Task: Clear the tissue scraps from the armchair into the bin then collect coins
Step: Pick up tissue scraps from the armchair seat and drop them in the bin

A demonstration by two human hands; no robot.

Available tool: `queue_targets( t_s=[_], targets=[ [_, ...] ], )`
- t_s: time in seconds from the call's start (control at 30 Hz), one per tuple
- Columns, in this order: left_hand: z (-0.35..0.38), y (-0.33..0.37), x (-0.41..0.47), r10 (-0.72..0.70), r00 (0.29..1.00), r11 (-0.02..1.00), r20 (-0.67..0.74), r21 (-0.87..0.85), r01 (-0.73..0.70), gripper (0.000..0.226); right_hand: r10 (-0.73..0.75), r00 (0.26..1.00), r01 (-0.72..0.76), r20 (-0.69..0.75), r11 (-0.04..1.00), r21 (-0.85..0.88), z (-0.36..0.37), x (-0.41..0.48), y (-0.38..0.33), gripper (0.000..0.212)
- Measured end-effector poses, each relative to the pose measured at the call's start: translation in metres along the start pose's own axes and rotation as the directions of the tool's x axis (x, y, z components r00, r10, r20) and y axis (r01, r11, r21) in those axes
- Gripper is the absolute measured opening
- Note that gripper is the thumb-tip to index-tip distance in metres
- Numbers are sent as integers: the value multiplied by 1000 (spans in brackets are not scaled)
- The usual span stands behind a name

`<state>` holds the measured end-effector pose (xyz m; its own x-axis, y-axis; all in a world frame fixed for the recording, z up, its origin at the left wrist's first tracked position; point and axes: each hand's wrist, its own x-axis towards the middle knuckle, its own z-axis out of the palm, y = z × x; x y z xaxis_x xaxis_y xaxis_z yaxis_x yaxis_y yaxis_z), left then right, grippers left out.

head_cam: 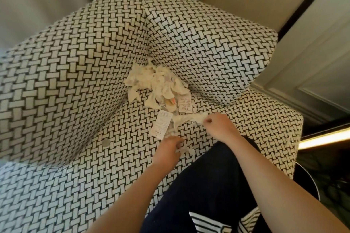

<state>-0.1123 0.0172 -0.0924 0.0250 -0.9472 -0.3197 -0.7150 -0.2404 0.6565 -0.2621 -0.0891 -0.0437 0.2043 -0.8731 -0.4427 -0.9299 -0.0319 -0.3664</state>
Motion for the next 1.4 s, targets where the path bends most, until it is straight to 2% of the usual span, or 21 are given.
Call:
queue_targets(
  t_s=[0.1,0.17,0.23,0.3,0.4,0.53,0.67,0.8,0.9,1.0,1.13,1.3,1.4],
  targets=[
    [3,-1,-1,-38,999,997,-38,-68,35,27,-113,983,126,-147,989,79,-3,-5,1,25],
    [1,1,-3,-54,997,990,-54,-135,46,21,-202,959,203,-198,979,-15,-3,-6,1,23],
    [-2,0,-6,-54,996,982,-78,-183,39,18,-291,948,263,-131,946,-190,1,-5,1,24],
    [-6,-3,-11,-51,990,979,-135,-202,23,14,-332,943,315,10,882,-350,6,-5,-2,28],
    [-10,-12,-15,-112,960,965,-257,-261,43,15,-324,931,363,166,803,-473,11,-3,-5,33],
    [-19,-21,-10,-230,911,950,-342,-280,135,18,-208,953,283,220,871,-402,18,4,0,32],
    [-24,-20,-1,-268,930,957,-252,-183,226,23,-167,963,231,210,914,-334,17,2,-1,30],
    [-22,-16,9,-249,949,968,-195,-91,235,27,-219,966,251,140,926,-283,13,-3,-1,23],
    [-26,-16,15,-244,952,970,-186,-57,237,29,-304,950,312,76,890,-331,10,-7,-1,24],
    [-32,-17,17,-206,952,970,-228,78,229,30,-359,932,349,53,847,-400,8,-9,-2,29],
    [-39,-13,14,-117,942,950,-313,241,198,27,-325,930,366,172,770,-522,11,-8,-3,36],
    [-43,-15,10,-78,850,976,-521,135,172,28,-273,928,366,252,787,-496,15,1,-3,29],
    [-47,-20,13,-182,830,980,-527,-25,199,27,-248,942,320,224,862,-393,16,5,-1,27]
  ],
)
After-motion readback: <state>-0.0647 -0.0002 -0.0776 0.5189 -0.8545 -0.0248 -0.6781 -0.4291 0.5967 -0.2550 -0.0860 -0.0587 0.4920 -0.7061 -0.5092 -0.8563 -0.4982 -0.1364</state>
